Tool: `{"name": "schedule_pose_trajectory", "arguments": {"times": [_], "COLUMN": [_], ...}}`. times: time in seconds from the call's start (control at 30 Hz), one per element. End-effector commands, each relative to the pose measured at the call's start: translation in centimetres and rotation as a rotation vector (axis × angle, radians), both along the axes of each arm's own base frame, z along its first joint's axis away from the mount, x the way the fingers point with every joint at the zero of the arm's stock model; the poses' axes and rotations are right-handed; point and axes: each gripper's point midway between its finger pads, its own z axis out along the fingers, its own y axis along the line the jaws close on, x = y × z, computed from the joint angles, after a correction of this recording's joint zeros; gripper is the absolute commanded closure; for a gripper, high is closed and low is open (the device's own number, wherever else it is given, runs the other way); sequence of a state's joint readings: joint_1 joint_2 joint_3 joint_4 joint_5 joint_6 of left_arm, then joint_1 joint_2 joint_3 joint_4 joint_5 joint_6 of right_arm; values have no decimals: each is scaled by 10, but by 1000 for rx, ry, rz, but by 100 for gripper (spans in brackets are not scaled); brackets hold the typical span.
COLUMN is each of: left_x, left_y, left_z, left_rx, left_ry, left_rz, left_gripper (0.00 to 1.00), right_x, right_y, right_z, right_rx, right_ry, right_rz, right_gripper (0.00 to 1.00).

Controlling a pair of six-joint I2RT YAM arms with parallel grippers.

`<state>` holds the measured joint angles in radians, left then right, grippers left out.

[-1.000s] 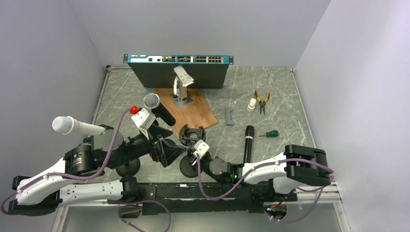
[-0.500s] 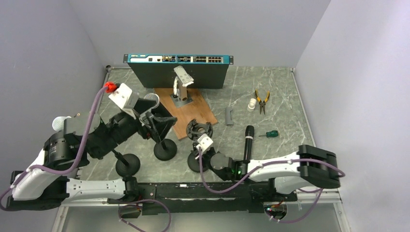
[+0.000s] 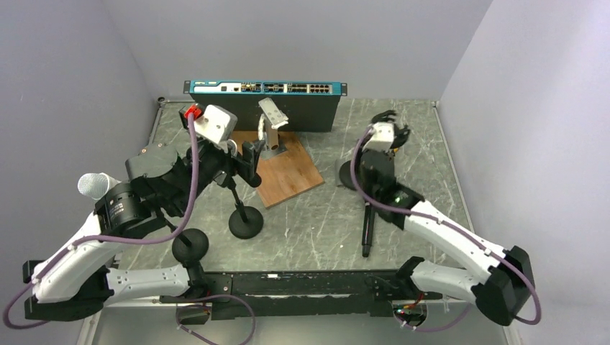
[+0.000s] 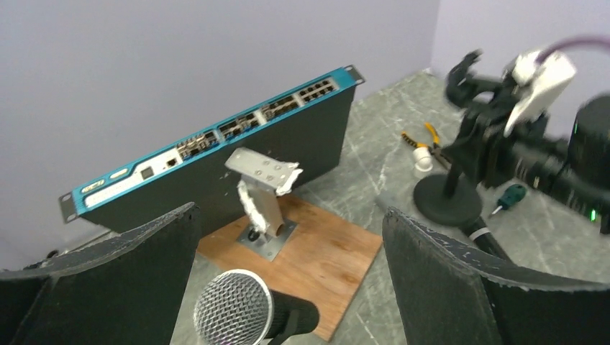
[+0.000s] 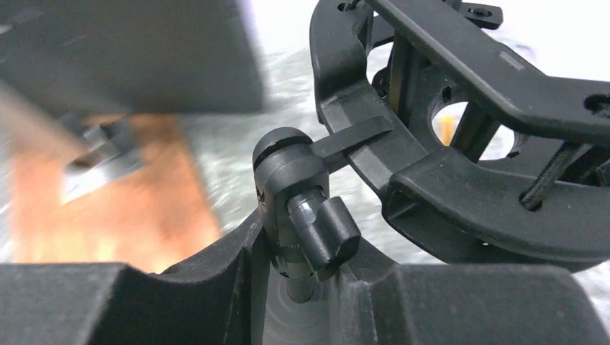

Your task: Remove the microphone from the stand

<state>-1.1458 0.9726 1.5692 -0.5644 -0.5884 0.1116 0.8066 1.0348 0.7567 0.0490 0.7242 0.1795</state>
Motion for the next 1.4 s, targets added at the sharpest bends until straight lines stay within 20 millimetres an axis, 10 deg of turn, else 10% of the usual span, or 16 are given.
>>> {"name": "schedule_pose_trajectory", "arguments": {"times": [0.0, 0.27, 0.53, 1.0, 1.1, 1.23, 1.37], "left_x": [-2, -10, -14, -16, -18, -19, -22], "left_y": [23, 54, 46, 30, 27, 30, 33], "left_z": [13, 10, 5, -3, -3, -1, 1], "left_rx": [-77, -151, -120, -123, -130, -135, -151], "left_ry": [-63, -114, -119, -116, -115, -116, -123], "left_rz": [10, 61, 12, -51, -75, -71, -74], "left_gripper": [1, 1, 1, 1, 1, 1, 1], "right_x": [42, 99, 89, 103, 104, 105, 95], "right_y": [-77, -194, -281, -303, -300, -291, -283], "right_z": [25, -3, -28, -82, -88, -89, -75], "right_rx": [31, 68, 13, -33, -36, -40, 6], "right_ry": [-7, 69, 11, 58, 66, 101, 101], "right_rz": [-336, -744, -950, -984, -953, -892, -885], "right_gripper": [100, 100, 100, 100, 82, 27, 4]}}
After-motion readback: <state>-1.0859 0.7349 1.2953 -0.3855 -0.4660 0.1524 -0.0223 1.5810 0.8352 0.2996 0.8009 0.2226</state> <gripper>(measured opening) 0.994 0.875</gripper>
